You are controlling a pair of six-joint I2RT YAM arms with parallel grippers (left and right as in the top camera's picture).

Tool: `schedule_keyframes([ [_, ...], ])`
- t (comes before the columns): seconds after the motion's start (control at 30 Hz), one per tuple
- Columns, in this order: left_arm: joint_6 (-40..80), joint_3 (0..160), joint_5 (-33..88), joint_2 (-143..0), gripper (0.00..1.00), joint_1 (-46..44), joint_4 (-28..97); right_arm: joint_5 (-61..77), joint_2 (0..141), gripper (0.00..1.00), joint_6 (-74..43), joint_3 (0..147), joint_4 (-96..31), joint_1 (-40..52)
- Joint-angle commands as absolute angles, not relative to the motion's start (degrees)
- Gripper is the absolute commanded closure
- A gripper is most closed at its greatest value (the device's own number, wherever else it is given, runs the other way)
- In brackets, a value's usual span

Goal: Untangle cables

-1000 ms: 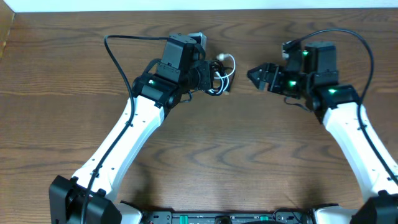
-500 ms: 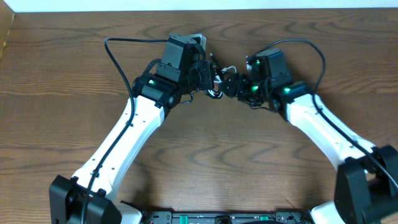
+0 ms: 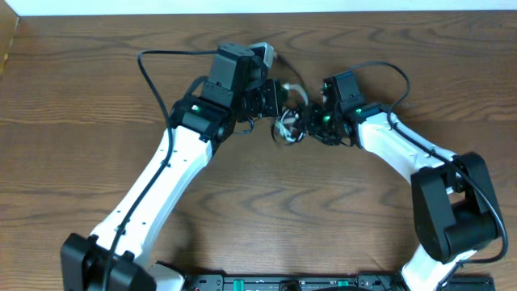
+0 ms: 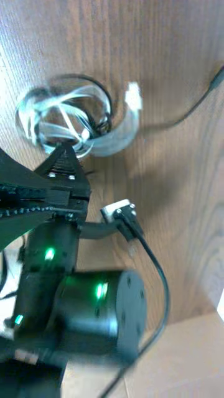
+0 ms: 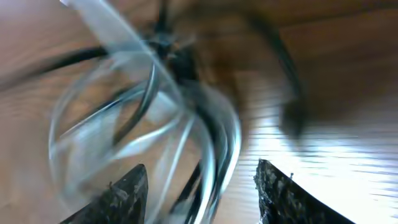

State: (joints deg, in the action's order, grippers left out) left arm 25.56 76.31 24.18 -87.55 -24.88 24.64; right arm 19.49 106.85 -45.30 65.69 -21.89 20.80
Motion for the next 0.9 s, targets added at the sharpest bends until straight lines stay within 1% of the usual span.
schedule_keyframes([
  [0.0, 25.8, 76.9, 25.5, -82.1, 0.93, -23.5, 24.3, 15.6, 107.2, 0.50, -42.1, 65.4, -22.9, 19.4],
  [0.1, 25.3, 76.9, 25.5, -79.6, 0.93, -23.2, 24.6, 15.6, 107.2, 0.54, -39.2, 65.4, -23.9, 18.7],
  [0.2, 25.1, 76.9, 24.3, -79.1, 0.93, -23.2, 25.9, 17.5, 107.2, 0.55, -37.1, 65.5, -23.9, 18.0],
  [0.23, 25.1, 76.9, 22.3, -79.4, 0.93, -23.2, 27.2, 20.0, 107.1, 0.55, -35.6, 65.5, -23.6, 17.2],
  [0.33, 23.2, 76.9, 18.3, -81.7, 0.93, -23.2, 29.6, 25.0, 106.2, 0.51, -32.1, 65.6, -23.2, 15.0],
  [0.43, 18.6, 76.9, 18.3, -86.0, 0.92, -23.2, 29.4, 28.9, 104.3, 0.47, -29.9, 65.6, -23.4, 12.2],
  [0.53, 12.1, 76.9, 18.3, -91.7, 0.83, -23.2, 27.6, 31.8, 101.9, 0.43, -28.5, 65.6, -24.5, 9.4],
  [0.57, 9.4, 76.9, 18.3, -94.4, 0.74, -23.2, 26.5, 32.0, 101.0, 0.43, -27.9, 65.6, -25.1, 8.7],
  [0.63, 6.2, 76.9, 18.4, -98.9, 0.62, -23.2, 24.3, 31.9, 99.4, 0.41, -26.7, 65.6, -26.5, 7.8],
  [0.67, 4.7, 76.9, 18.4, -101.5, 0.58, -23.2, 23.1, 31.9, 98.9, 0.39, -26.0, 65.6, -26.9, 7.8],
  [0.73, 2.0, 76.9, 18.3, -105.8, 0.54, -23.2, 20.7, 31.9, 98.0, 0.36, -24.9, 65.6, -27.6, 7.8],
  [0.8, -0.1, 76.9, 17.5, -110.4, 0.54, -23.2, 18.3, 31.9, 97.9, 0.35, -24.8, 65.6, -28.2, 7.9],
  [0.87, -0.1, 76.9, 14.2, -112.9, 0.54, -23.2, 17.2, 31.6, 97.9, 0.34, -24.5, 65.6, -28.7, 7.9],
])
